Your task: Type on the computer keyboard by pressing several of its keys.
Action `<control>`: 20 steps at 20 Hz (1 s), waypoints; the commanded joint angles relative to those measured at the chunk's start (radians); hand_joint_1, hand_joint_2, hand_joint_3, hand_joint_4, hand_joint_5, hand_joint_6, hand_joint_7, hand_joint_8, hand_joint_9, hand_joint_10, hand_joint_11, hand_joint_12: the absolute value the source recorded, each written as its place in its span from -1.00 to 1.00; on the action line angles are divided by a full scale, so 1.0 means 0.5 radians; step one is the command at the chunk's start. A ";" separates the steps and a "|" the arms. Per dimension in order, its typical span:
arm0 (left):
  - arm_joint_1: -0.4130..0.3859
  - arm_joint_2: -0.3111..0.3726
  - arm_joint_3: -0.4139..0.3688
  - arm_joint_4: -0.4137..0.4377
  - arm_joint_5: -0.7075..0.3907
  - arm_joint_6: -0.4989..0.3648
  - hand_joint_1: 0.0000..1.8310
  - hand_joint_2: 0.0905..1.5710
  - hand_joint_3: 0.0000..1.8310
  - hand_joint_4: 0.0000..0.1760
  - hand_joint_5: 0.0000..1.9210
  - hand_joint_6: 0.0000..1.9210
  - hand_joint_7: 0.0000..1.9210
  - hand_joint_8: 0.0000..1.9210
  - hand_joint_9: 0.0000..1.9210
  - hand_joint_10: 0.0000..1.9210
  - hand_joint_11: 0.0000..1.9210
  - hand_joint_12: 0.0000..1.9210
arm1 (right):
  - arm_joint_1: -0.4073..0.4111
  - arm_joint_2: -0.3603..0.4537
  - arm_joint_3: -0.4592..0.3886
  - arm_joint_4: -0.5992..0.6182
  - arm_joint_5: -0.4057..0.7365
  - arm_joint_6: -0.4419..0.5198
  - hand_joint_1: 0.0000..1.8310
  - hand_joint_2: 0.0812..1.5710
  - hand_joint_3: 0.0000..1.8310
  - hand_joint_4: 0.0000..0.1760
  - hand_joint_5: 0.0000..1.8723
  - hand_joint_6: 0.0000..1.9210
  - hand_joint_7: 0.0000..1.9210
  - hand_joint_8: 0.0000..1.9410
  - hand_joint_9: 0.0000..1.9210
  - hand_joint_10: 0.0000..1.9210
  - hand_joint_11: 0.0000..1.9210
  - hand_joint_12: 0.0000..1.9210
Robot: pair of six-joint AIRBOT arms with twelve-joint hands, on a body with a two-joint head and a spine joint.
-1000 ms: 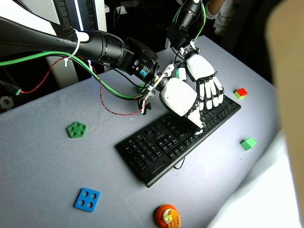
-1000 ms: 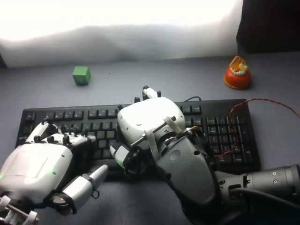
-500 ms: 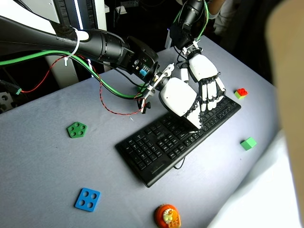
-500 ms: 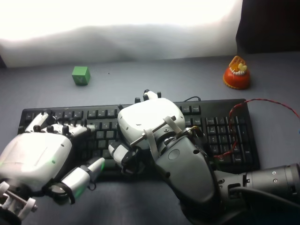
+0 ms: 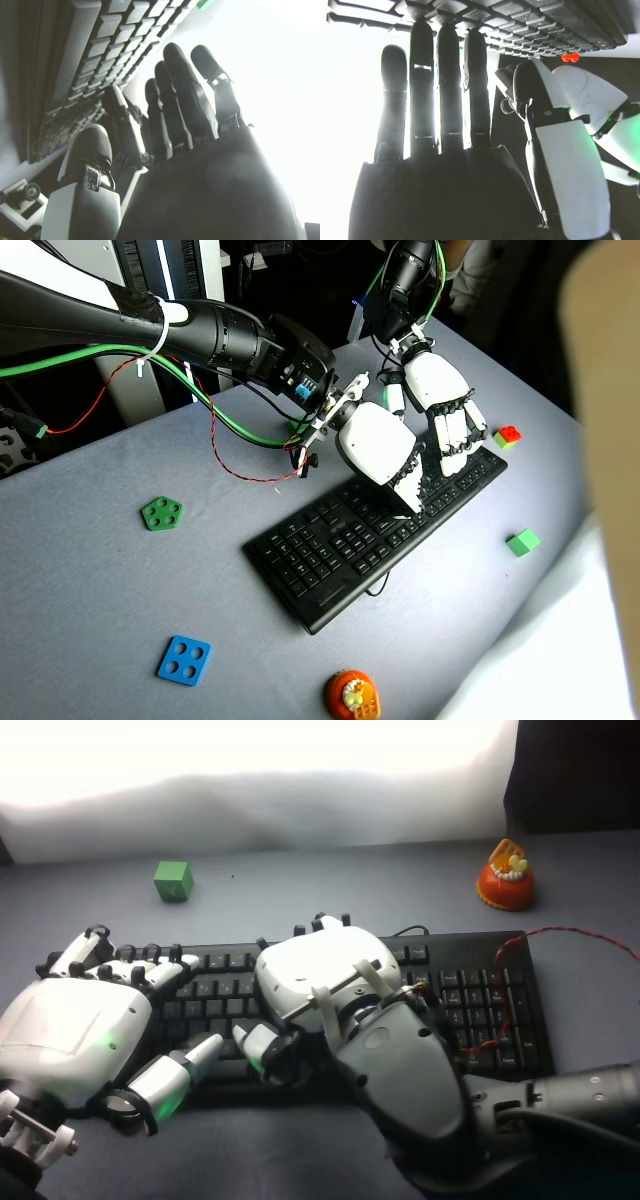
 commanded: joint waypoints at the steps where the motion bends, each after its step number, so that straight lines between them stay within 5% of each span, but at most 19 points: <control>1: -0.018 0.020 0.012 0.109 -0.247 0.019 -0.74 0.71 -1.00 -1.00 -0.53 -0.98 -0.46 -1.00 -0.45 -0.90 -1.00 0.33 | 0.042 0.026 -0.024 -0.125 0.093 -0.003 -0.42 0.66 -1.00 -1.00 -0.22 -0.94 -0.22 -1.00 -0.41 -0.40 -0.85 0.70; 10: 0.055 0.012 0.015 0.129 -0.353 0.174 -0.72 0.71 -1.00 -0.80 -0.60 -1.00 -0.47 -1.00 -0.47 -0.92 -1.00 0.31 | 0.122 0.218 -0.236 -0.301 0.146 0.009 -0.43 0.66 -1.00 -1.00 -0.23 -0.95 -0.25 -1.00 -0.47 -0.40 -0.89 0.71; 20: 0.127 -0.111 0.064 0.130 -0.516 0.248 -0.60 0.68 -1.00 -1.00 -0.56 -0.99 -0.46 -1.00 -0.47 -0.92 -1.00 0.31 | 0.229 0.619 -0.445 -0.301 0.006 0.002 -0.35 0.61 -1.00 -1.00 -0.22 -0.94 -0.23 -0.99 -0.46 -0.38 -0.85 0.69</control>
